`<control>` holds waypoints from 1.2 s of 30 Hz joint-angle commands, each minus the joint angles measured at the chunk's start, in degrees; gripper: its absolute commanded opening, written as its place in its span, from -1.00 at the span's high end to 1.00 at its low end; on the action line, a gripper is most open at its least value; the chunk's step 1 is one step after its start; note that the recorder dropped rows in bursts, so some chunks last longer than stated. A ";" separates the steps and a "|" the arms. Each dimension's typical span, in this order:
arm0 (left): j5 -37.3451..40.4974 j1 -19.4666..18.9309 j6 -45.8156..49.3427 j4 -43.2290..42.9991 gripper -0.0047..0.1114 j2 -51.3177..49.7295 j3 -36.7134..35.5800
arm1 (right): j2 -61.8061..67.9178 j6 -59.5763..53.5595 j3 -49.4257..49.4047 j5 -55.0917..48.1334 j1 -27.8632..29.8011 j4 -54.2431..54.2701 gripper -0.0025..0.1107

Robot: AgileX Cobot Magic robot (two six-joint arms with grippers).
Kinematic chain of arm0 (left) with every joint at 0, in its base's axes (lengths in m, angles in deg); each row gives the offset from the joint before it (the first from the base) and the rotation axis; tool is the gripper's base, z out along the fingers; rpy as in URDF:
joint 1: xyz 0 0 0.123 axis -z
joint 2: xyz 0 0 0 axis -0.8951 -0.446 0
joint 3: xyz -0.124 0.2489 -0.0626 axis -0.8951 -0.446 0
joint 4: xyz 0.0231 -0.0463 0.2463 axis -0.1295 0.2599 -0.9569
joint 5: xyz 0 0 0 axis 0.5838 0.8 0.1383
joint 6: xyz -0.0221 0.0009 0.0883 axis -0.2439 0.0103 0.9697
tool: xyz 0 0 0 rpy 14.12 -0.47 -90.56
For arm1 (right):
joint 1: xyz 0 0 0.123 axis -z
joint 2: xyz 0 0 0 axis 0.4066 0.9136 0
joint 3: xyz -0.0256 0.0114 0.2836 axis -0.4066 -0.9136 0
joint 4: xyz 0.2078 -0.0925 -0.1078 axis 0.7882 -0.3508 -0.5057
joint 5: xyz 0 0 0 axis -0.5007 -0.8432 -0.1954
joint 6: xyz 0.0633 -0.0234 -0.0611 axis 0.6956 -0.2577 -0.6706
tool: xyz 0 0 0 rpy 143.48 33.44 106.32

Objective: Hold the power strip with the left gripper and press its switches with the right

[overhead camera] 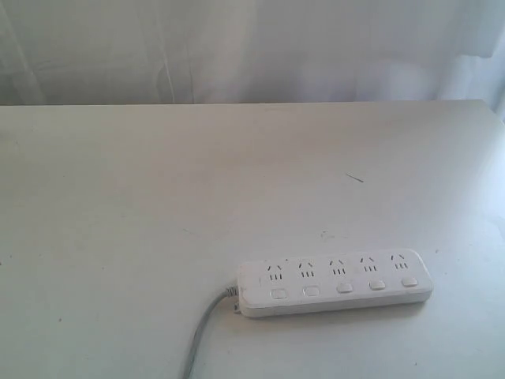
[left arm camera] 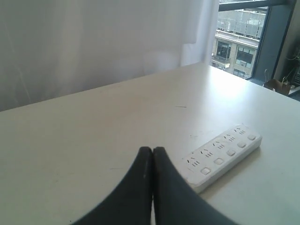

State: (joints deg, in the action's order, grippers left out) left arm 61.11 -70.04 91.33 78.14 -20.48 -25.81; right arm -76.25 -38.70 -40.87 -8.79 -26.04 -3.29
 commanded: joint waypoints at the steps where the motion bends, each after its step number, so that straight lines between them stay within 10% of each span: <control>1: -0.02 -0.16 -0.50 1.62 0.92 0.00 0.14 | -0.32 0.21 -0.32 0.50 -0.19 -0.19 0.96; 17: 5.13 -0.16 -1.35 13.12 0.92 0.00 -0.06 | -0.32 0.21 -0.32 0.50 -0.19 -0.19 0.96; 27: 2.00 -0.16 -31.31 -16.99 0.92 0.00 2.99 | -0.32 0.21 -0.32 0.50 -0.19 -0.19 0.96; 30: -1.25 -0.16 -57.96 -35.54 0.92 0.00 2.99 | -0.32 0.21 -0.32 0.50 -0.19 -0.19 0.96; 36: -27.44 -0.16 -72.66 -56.47 0.92 0.00 2.01 | -0.32 0.21 -0.32 0.50 -0.19 -0.19 0.96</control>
State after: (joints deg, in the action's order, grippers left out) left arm 45.62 -70.04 20.07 30.35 -20.48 -23.17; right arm -76.25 -38.70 -40.87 -8.79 -26.04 -3.29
